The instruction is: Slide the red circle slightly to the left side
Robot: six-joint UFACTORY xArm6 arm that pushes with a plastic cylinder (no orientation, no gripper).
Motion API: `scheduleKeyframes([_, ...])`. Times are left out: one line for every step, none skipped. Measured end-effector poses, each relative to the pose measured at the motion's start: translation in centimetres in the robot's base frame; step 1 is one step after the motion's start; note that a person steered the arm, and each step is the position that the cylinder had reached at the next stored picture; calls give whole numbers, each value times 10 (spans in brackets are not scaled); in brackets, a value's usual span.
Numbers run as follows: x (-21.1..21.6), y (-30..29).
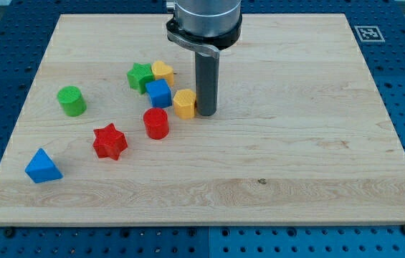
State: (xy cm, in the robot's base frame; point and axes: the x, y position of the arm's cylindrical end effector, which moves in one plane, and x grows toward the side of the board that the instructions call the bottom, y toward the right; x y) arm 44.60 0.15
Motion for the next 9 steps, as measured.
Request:
scheduleKeyframes([14,3])
scheduleKeyframes([35,3])
scheduleKeyframes([44,-10])
scheduleKeyframes([44,-41])
scheduleKeyframes([42,-66])
scheduleKeyframes([23,-74])
scheduleKeyframes([10,-74])
scheduleKeyframes([10,-76])
scheduleKeyframes([19,-78])
